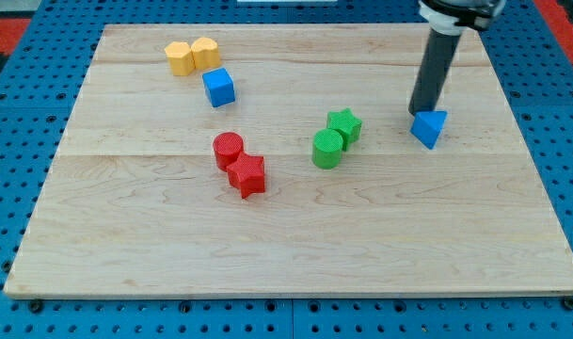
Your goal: Point your arm at the blue cube
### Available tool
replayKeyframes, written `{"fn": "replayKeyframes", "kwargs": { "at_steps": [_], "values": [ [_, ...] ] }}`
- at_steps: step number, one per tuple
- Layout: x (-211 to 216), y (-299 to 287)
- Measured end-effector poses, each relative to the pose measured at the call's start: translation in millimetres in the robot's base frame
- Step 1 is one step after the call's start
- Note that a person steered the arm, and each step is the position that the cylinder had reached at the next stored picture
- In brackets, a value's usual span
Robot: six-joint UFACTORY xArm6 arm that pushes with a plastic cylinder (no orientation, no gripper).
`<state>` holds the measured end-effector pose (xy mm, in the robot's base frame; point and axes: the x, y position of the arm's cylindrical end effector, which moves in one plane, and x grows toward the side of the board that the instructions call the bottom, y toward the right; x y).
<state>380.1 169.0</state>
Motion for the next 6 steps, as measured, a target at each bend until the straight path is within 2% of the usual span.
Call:
{"fn": "replayKeyframes", "kwargs": {
  "at_steps": [1, 2, 3, 4, 5, 6],
  "values": [
    [-14.6, -64.5],
    [33.8, -30.7],
    [33.8, 15.5],
    [20.4, 12.3],
    [8.6, -57.2],
    [-58.8, -107.5]
  ]
}}
